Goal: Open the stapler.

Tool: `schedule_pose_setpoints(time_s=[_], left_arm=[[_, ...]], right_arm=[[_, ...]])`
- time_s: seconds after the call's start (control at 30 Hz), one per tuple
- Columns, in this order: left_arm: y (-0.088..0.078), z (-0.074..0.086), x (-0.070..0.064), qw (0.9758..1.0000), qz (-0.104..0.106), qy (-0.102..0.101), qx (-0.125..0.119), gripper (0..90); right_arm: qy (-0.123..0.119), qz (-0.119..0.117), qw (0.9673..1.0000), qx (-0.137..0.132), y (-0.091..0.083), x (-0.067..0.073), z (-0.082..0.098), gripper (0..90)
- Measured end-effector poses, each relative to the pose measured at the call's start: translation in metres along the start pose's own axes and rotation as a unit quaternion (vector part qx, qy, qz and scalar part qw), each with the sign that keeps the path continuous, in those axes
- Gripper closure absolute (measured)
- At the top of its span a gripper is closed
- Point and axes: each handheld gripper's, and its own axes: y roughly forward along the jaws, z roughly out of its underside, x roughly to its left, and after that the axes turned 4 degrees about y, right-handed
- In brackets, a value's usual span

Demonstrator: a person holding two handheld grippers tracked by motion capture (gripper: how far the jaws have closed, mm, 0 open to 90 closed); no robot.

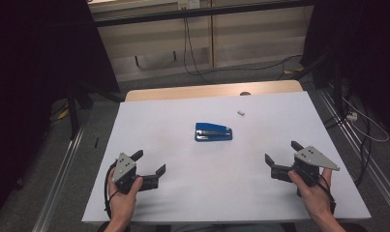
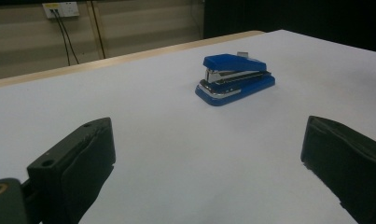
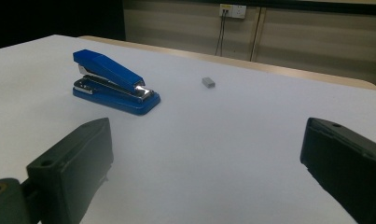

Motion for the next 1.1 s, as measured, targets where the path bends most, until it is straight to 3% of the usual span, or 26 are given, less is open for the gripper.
schedule_pose_setpoints(time_s=[0.3,0.43,0.57,0.97,1.1], left_arm=[[0.003,0.0,0.001,1.0,0.003,-0.002,0.004,3.1],[0.003,0.0,0.0,1.0,-0.001,0.004,0.006,3.1],[0.007,0.002,0.002,0.9998,-0.008,-0.007,0.015,3.1],[0.011,0.0,-0.005,0.9996,0.019,0.01,0.021,3.7],[0.013,0.0,-0.005,0.9994,0.018,0.013,0.026,3.7]], right_arm=[[-0.002,-0.002,1.0,0.008,0.003,0.0,0.001,2.0],[-0.003,-0.021,0.9997,0.011,0.005,0.0,0.002,1.9],[-0.005,-0.027,0.9995,0.012,0.007,0.002,0.001,1.8],[-0.015,-0.044,0.9987,0.021,0.011,0.009,0.001,1.9],[-0.016,-0.047,0.9985,0.023,0.014,0.011,0.001,1.8]])
